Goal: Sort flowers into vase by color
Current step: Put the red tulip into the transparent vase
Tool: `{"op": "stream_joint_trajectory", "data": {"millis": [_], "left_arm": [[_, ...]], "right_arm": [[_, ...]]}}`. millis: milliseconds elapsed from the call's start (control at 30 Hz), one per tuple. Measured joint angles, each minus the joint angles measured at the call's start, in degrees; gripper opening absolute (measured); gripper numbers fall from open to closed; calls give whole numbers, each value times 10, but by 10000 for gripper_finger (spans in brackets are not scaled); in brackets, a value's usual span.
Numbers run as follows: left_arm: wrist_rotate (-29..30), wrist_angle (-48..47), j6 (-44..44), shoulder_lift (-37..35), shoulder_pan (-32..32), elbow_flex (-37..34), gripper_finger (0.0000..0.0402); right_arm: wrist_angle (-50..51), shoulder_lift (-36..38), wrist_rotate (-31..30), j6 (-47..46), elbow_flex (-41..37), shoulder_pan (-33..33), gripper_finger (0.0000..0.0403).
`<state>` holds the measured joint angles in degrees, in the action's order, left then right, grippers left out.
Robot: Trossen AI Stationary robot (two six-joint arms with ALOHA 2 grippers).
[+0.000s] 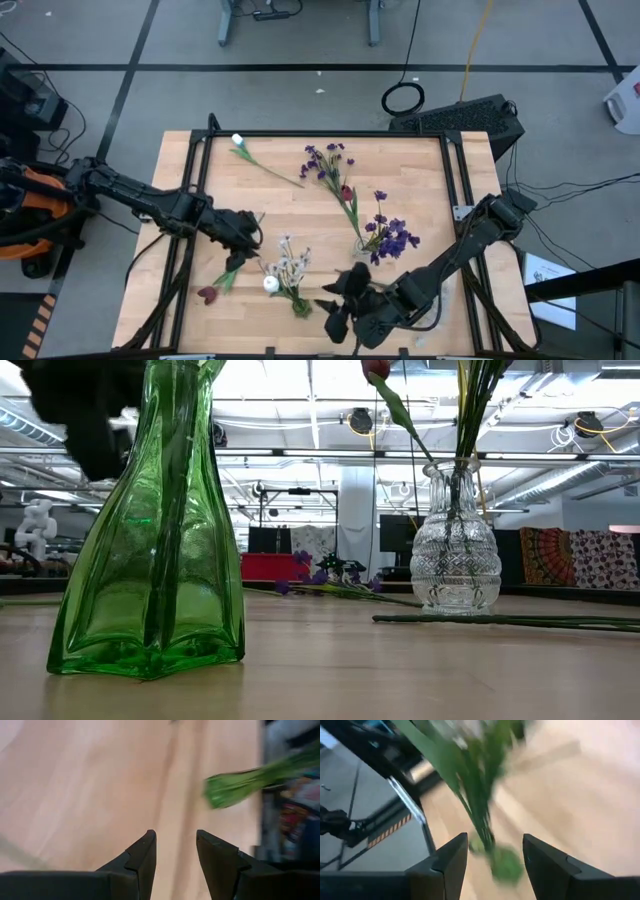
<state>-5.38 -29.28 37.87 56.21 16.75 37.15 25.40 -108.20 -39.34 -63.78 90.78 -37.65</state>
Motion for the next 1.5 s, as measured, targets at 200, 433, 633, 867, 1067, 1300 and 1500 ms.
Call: {"op": "stream_joint_trajectory", "data": {"millis": [200, 433, 633, 867, 1067, 1300, 1500], "left_arm": [[39, -131, 118, 0, 21, 0, 145], [43, -177, 220, 0, 50, 0, 145], [66, -178, 263, 3, 63, 0, 145], [68, -179, 283, 53, 83, 0, 145], [60, -176, 318, 118, 119, 0, 145], [57, -161, 353, 200, 141, 0, 145], [42, -151, 308, 221, 141, 3, 145]], "right_arm": [[122, -3, 132, -197, 0, 0, 180], [167, -6, 172, -236, 0, -7, 180], [167, -6, 172, -236, 0, -26, 180], [168, -7, 172, -236, 0, -52, 180], [177, -7, 172, -236, 0, -80, 180], [189, -7, 172, -236, 0, -103, 180], [191, -7, 172, -240, 0, -114, 180]]}}
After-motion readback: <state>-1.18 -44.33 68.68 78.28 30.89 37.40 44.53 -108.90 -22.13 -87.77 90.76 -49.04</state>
